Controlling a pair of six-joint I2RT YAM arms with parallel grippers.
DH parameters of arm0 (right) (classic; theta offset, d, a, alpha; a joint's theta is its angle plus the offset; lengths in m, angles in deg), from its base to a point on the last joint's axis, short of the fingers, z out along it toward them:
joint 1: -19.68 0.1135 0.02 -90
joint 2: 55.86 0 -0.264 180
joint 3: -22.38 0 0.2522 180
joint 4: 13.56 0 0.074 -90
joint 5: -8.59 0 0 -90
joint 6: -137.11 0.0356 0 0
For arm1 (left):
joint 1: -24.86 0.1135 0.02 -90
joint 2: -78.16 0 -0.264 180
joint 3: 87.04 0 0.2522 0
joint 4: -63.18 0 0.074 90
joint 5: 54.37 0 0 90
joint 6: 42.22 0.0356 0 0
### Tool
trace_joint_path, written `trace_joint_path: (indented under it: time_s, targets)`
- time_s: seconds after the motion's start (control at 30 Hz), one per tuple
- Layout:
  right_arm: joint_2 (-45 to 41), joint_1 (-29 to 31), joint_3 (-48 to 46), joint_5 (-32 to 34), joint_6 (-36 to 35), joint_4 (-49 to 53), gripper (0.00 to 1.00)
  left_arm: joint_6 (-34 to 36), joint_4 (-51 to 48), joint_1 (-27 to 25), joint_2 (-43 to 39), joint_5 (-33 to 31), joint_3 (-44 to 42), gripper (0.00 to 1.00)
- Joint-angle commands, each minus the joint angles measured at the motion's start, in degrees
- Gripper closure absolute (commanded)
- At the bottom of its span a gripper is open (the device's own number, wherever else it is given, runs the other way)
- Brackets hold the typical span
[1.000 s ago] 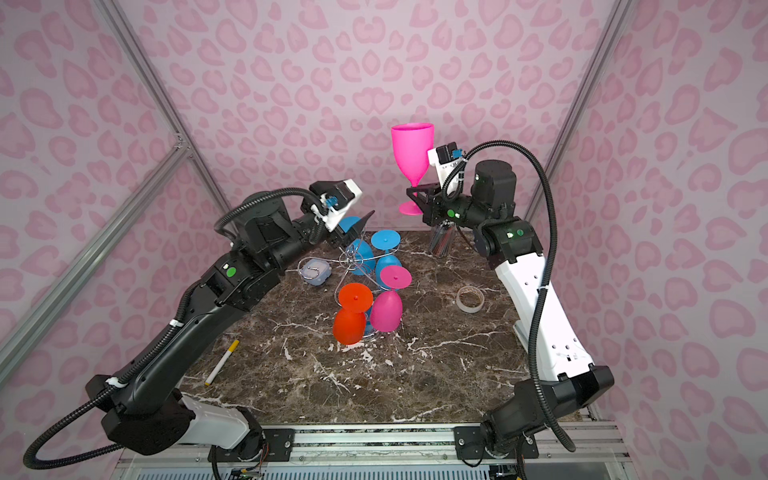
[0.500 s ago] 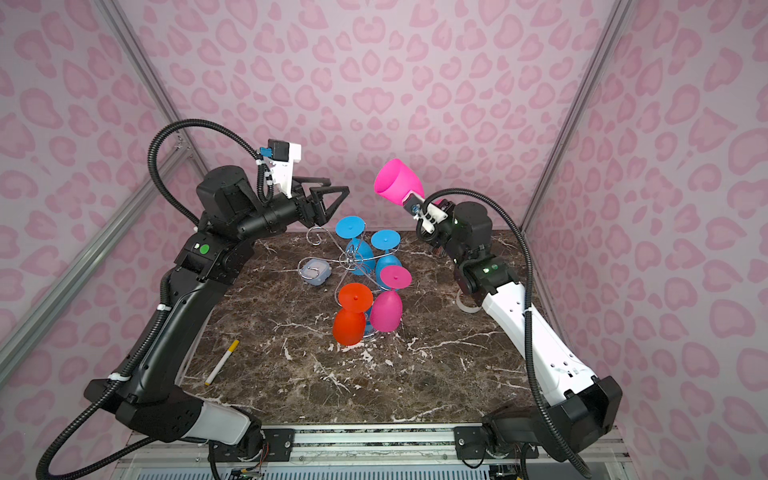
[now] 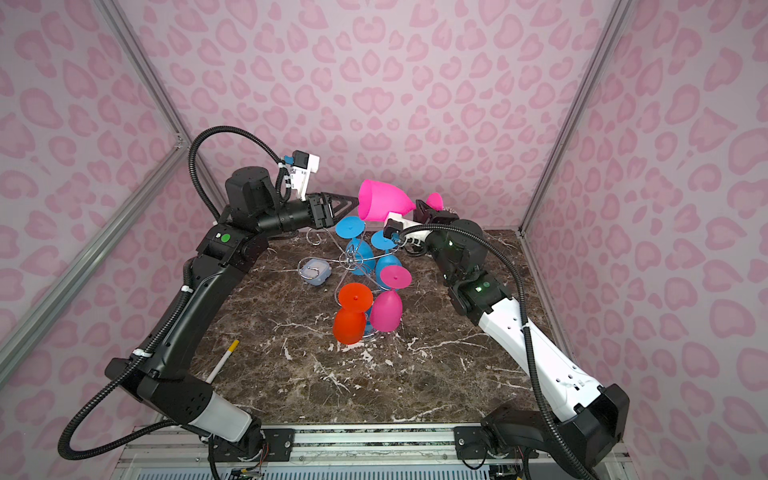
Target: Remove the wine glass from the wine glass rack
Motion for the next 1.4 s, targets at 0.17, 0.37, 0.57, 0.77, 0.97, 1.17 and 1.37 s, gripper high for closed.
trace_joint_path:
  time_s: [0.17, 0.37, 0.57, 0.77, 0.97, 1.17, 1.37]
  targets:
    - [-0.70, 1.08, -0.89, 3.16, -4.54, -2.62, 1.00, -3.07, 2.96, -0.43, 1.37, 4.38, 0.63, 0.38]
    - [-0.45, 2.10, -0.66, 3.73, -5.27, -3.24, 1.00, -3.19, 3.03, -2.06, 2.50, 5.65, 1.70, 0.42]
    - [-0.20, 2.56, -0.66, 4.00, -5.33, -3.54, 1.00, -3.15, 2.48, -2.46, 2.90, 4.83, 1.88, 0.56]
    - [-0.09, 2.64, -0.93, 4.09, -5.15, -3.72, 1.00, -2.75, 2.18, -2.69, 2.98, 4.55, 1.88, 0.74]
    - [-0.39, 2.64, -1.69, 4.18, -4.98, -4.98, 1.00, -2.84, 2.07, -2.72, 3.07, 4.47, 1.86, 0.89]
    - [-1.09, 2.63, -3.14, 4.17, -4.97, -6.62, 0.46, -3.69, 2.07, -2.88, 2.90, 3.80, 1.62, 0.97]
    - [-3.69, 2.64, -6.92, 3.65, -2.66, -12.42, 0.01, -4.85, 3.68, -2.89, 2.53, 1.50, 1.51, 0.97]
